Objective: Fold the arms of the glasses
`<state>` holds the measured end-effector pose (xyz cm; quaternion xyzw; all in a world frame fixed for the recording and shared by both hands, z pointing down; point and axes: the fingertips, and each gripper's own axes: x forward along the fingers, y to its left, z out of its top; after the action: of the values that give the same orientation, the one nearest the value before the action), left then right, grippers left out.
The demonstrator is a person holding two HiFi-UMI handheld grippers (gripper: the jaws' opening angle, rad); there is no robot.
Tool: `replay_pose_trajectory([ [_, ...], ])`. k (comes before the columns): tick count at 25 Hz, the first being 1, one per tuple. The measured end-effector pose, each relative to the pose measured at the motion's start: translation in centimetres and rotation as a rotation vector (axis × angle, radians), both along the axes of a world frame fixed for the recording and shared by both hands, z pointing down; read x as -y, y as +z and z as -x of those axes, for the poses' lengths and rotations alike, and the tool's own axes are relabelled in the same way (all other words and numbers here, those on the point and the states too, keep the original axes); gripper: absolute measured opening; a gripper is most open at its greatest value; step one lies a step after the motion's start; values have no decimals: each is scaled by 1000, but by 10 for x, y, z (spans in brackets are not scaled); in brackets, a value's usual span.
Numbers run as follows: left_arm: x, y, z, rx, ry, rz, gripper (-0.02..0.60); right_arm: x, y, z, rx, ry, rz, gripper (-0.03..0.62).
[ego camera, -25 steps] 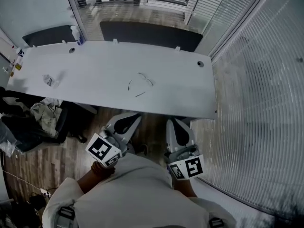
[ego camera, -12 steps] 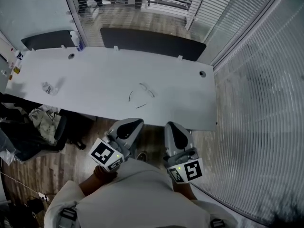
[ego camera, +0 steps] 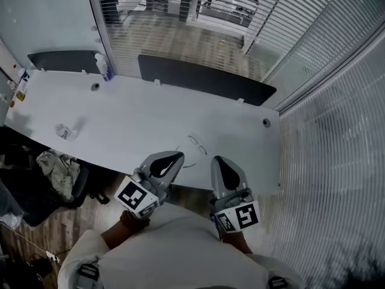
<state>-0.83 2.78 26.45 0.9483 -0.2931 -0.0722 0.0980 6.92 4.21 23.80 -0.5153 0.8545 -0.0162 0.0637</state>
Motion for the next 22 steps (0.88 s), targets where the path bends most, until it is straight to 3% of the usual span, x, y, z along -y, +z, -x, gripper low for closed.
replay_pose_trajectory([
  [9,62,-15,-15,-13,52,-32,0,53,4,-11,-19,49,31,2],
  [14,75,-12,-18,-10,27,2,0,67,1,-29,-15,61,40,2],
  [22,88,27,-4,27,-16,112,0,80,36,-23,-18,49,147,1],
])
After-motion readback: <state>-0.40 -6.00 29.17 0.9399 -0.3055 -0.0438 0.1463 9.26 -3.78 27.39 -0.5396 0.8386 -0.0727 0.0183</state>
